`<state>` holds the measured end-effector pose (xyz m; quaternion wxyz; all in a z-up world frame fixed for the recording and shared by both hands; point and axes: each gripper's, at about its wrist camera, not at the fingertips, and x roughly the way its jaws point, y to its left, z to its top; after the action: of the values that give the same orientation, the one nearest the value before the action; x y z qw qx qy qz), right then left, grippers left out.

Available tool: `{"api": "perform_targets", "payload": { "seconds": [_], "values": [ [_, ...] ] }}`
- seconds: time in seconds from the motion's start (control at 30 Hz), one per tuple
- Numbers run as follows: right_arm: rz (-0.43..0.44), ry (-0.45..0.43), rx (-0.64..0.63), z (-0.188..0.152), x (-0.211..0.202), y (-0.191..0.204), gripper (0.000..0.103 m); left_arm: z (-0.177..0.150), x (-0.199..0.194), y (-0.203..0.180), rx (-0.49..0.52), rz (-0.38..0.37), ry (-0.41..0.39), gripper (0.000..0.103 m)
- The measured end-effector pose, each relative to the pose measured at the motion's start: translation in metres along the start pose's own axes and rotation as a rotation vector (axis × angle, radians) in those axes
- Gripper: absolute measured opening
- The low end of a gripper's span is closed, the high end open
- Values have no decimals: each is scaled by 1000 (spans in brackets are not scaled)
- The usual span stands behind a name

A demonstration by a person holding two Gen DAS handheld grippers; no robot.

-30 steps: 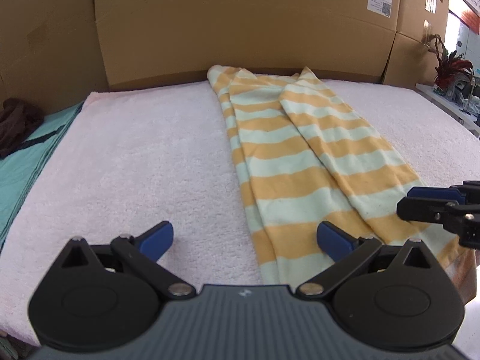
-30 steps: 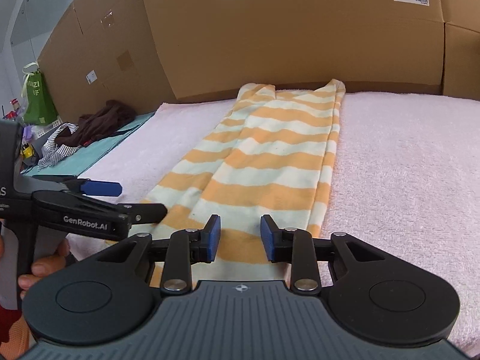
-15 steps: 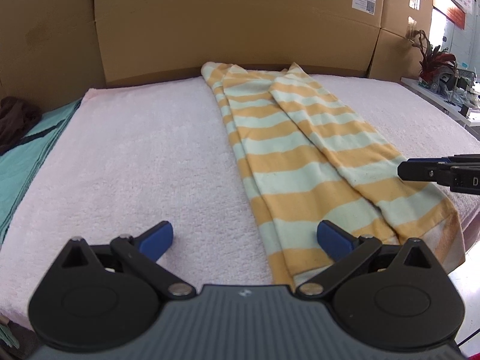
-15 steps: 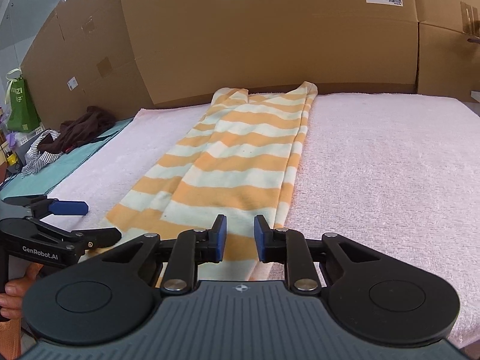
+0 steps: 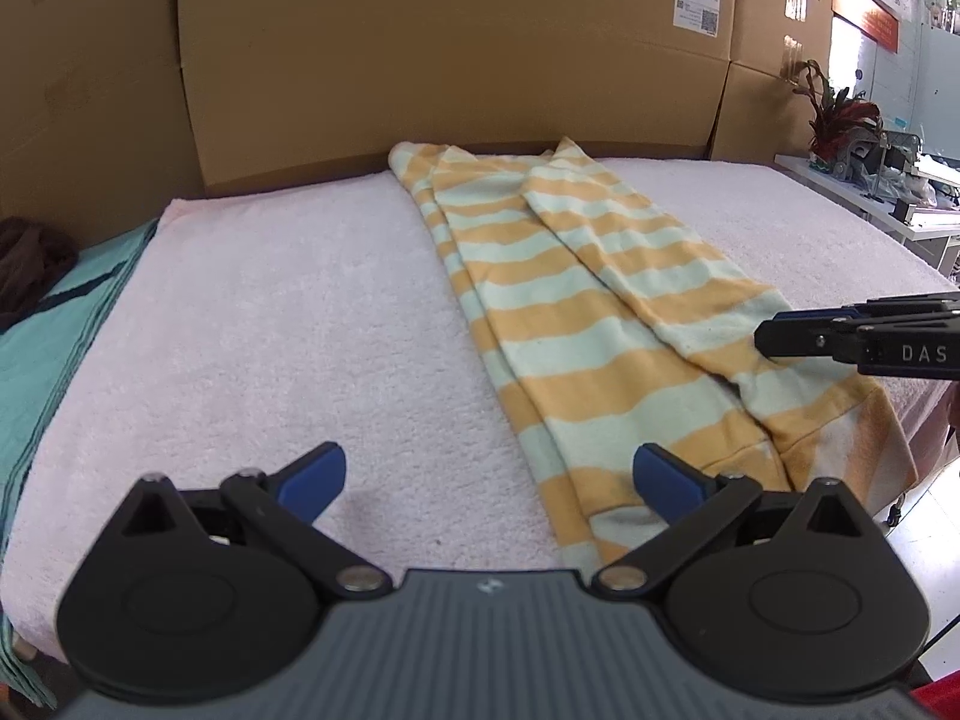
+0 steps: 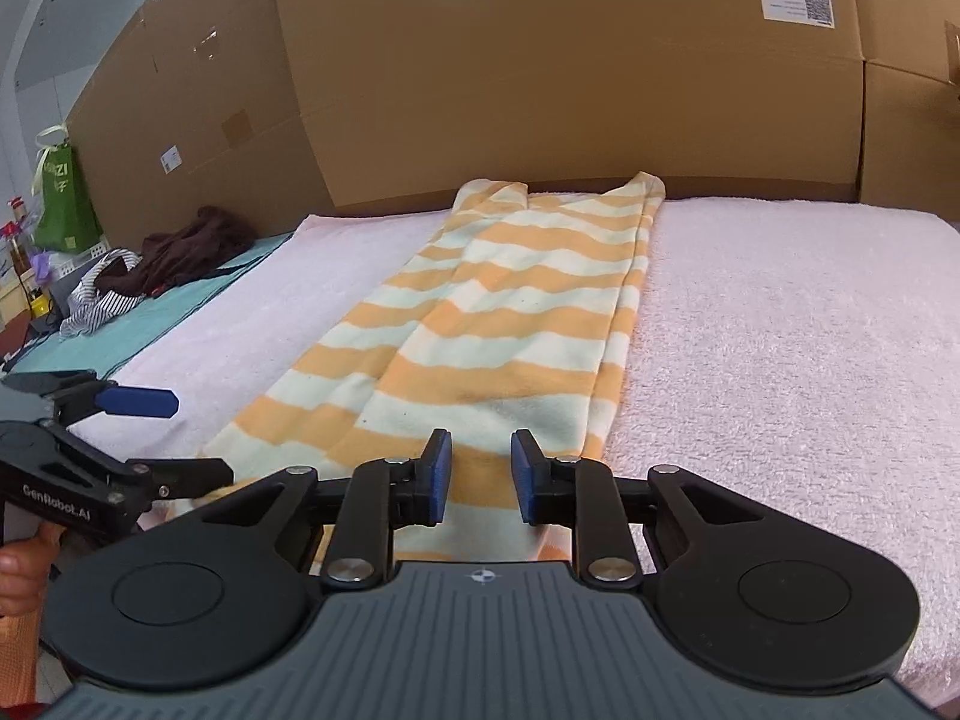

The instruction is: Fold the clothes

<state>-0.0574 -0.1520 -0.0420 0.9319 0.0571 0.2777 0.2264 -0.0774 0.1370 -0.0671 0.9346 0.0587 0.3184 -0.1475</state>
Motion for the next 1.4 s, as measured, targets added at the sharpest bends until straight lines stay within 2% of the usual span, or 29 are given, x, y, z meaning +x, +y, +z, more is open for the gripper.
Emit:
{"api": "perform_targets", "payload": {
  "seconds": [0.07,0.13,0.27,0.4,0.43,0.53,0.67,0.73,0.87,0.93,1.0,1.1,1.2,1.27,1.33,1.4],
  "values": [
    [23,0,36,2,-6,-4,25,-1,-7,0,8,-15,-17,102],
    [91,-5,51,4,-19,-5,28,-2,-13,0,16,-38,-31,102],
    [177,25,-51,4,-26,17,28,-2,-12,-5,49,-30,-28,102],
    [76,78,-145,-1,2,35,25,-4,-8,-12,72,-16,-11,102],
    [63,59,-164,-1,5,36,25,-6,-7,-14,76,-15,-7,102],
    [45,62,-158,6,13,36,26,-9,-7,-18,87,-12,-3,102],
    [107,43,-33,36,19,21,26,-7,-8,-16,84,-5,-2,102],
    [105,56,-27,51,32,18,27,-6,-7,-16,84,-3,2,102],
    [-26,149,-104,58,82,19,24,-7,-7,-15,78,-2,4,102],
    [-17,129,-65,60,91,9,22,-8,-9,-15,67,-1,-3,102],
    [-16,100,30,67,86,-1,21,-8,-13,-16,63,16,-30,102],
    [52,68,112,73,73,-11,30,-2,-10,-11,41,18,-38,102],
    [72,145,26,64,75,-2,29,8,1,-9,29,37,-39,102],
    [22,115,33,61,70,-5,15,12,10,-8,9,45,-32,102],
    [-31,79,44,59,64,-9,18,15,18,-7,-18,43,-16,102],
    [-26,45,79,59,43,-19,27,18,26,-5,-45,41,-1,102]
  ]
}}
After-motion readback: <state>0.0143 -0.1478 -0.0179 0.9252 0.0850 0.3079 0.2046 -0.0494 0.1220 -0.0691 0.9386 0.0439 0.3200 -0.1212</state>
